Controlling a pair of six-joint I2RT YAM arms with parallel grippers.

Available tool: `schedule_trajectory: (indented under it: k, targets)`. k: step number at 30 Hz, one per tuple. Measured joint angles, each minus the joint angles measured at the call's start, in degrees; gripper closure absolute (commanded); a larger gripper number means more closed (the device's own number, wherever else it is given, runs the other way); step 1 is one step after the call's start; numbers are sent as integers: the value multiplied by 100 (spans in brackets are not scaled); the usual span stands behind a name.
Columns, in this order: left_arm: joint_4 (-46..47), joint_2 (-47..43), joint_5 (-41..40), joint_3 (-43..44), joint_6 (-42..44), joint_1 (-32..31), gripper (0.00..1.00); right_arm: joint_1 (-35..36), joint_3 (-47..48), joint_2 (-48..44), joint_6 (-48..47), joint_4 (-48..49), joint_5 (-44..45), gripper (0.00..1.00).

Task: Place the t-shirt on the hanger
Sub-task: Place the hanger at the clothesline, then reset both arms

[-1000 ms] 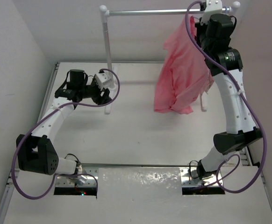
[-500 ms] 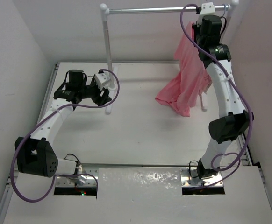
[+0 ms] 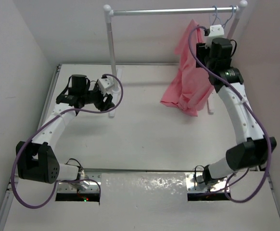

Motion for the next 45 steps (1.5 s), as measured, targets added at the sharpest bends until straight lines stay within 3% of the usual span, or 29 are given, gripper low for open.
schedule_trajectory:
  k: [1, 2, 5, 9, 14, 19, 22, 29, 35, 45]
  targets:
    - [9, -7, -17, -9, -2, 0, 40, 2, -136, -192, 17, 7, -55, 31]
    - [26, -20, -46, -35, -9, 0, 41, 7, -289, -435, 48, 22, -138, 17]
    - [131, -92, -245, -192, -92, 2, 42, 35, -776, -1215, 149, 144, -437, 1]
    - [446, -195, -704, -535, -439, 83, 42, 87, -2046, -2583, 415, 634, -1200, 1]
    - [1019, -278, -1399, -1029, -1043, 590, 41, 118, -4452, -4098, 1211, 1576, -2052, 1]
    - [1456, -413, -1934, -1569, -1552, 1294, 40, 125, -6743, -4273, 2024, 2006, -2151, 1]
    - [1731, -509, -2387, -1840, -1742, 1443, 40, 125, -7587, -4085, 2371, 1895, -2017, 1]
    - [2380, -546, -2929, -2514, -1899, 1482, 41, 125, -8483, -3713, 2771, 2463, -1143, 1]
    - [2643, -538, -2999, -2645, -1897, 1508, 41, 125, -9025, -4013, 2892, 2975, -238, 1]
    - [2776, -393, -2992, -2647, -1882, 1519, 42, 122, -9103, -4378, 2903, 3239, 264, 1]
